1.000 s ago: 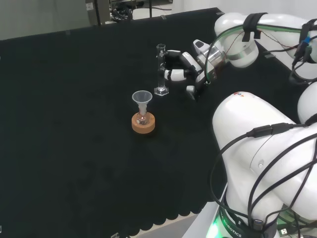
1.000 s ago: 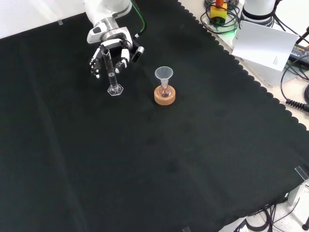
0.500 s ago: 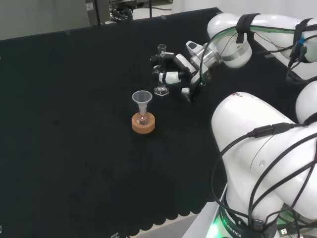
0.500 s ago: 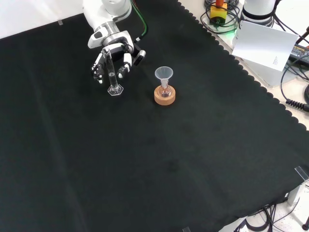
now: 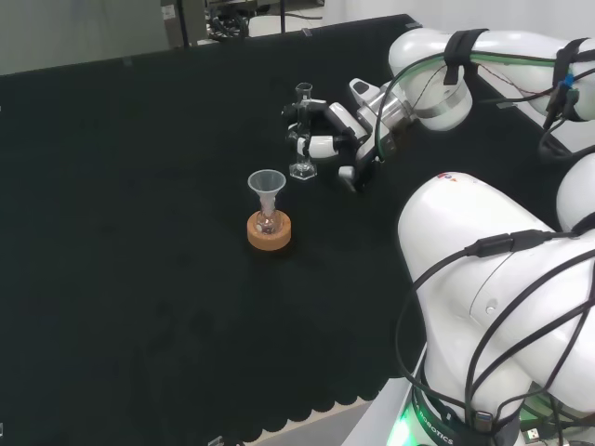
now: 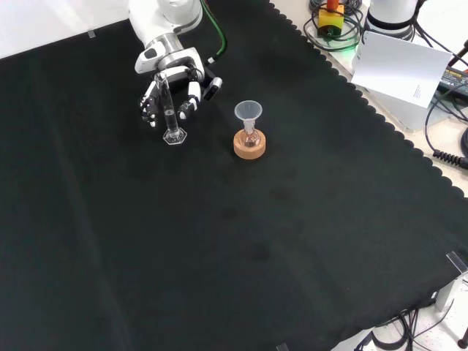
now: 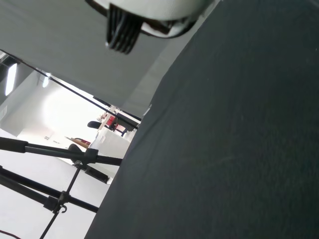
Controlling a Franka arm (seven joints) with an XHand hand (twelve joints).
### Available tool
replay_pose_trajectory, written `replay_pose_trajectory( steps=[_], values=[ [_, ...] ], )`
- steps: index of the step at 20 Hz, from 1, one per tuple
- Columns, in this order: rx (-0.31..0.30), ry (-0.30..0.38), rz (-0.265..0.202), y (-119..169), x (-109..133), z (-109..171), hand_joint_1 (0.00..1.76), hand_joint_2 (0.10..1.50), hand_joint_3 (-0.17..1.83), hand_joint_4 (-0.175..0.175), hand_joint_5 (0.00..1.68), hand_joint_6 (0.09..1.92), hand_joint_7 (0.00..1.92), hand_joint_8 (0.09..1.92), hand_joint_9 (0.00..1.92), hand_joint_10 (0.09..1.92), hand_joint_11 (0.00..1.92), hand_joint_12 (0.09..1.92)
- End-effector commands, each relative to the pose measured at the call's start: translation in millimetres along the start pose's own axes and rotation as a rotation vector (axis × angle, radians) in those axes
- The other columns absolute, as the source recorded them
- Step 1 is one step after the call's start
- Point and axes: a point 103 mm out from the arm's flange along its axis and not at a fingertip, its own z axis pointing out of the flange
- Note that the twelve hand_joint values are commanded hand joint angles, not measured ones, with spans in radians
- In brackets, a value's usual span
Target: Pick up the graduated cylinder.
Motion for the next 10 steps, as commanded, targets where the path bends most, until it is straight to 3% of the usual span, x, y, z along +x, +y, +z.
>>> replay_pose_trajectory(
  steps=[1, 10],
  values=[
    [0.005, 0.001, 0.002, -3.3, -2.6, -9.3, 1.08, 0.66, 0.66, 0.037, 0.68, 0.61, 0.64, 0.57, 0.84, 0.46, 0.53, 1.26],
    [-0.008, 0.000, 0.005, -6.5, -2.6, -13.5, 1.07, 0.66, 0.66, 0.036, 0.67, 0.61, 0.65, 0.57, 0.84, 0.46, 0.53, 1.26]
  ],
)
